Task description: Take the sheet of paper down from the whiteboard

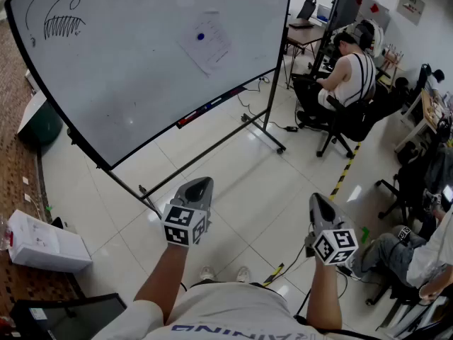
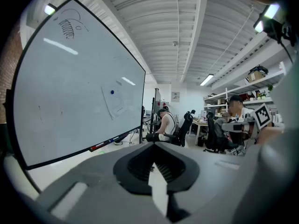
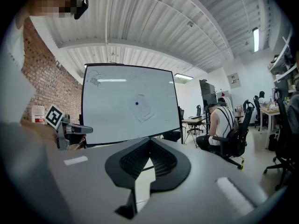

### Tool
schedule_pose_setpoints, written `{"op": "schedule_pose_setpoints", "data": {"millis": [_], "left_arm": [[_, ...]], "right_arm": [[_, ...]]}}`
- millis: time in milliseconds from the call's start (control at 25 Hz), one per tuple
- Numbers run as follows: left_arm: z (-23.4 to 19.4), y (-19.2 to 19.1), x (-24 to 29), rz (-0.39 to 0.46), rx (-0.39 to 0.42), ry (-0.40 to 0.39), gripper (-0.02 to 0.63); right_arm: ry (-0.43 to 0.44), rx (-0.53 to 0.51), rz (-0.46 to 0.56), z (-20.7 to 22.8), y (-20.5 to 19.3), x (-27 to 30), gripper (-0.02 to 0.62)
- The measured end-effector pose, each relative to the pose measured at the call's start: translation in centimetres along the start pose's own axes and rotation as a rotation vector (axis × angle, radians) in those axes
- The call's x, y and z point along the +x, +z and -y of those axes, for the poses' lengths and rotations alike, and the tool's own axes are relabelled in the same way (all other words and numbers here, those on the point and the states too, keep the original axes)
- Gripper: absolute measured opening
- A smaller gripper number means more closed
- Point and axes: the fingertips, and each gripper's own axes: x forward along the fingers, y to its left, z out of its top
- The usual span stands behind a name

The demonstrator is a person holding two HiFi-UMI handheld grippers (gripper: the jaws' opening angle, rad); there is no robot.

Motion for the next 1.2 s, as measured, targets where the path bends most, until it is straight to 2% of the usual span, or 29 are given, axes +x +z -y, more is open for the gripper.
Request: {"op": "schedule_pose_setpoints", "data": {"millis": [280, 480, 920, 1200], "left_arm": [[4.7, 0.2, 3.7, -0.01, 0.015, -0.016, 0.003], [5.2, 1.1, 5.3, -0.011, 0.031, -0.007, 0.003], [1.2, 3.1, 13.9, 0.018, -0.01, -0.034, 0.003], [-5.4, 6.8, 21.1, 0.05, -0.024, -0.013, 0.003]], "right_arm": [[0.003, 0.038, 0.003, 5.4, -0.9, -0.4, 0.006], [0.014, 0.065, -0.008, 7.0, -1.8, 0.3, 0.006], [-0.015, 0.018, -0.018, 10.8, 0.4, 7.9, 0.006], [0.017, -0.013, -0.039, 12.5, 3.2, 19.0, 0.006]]}}
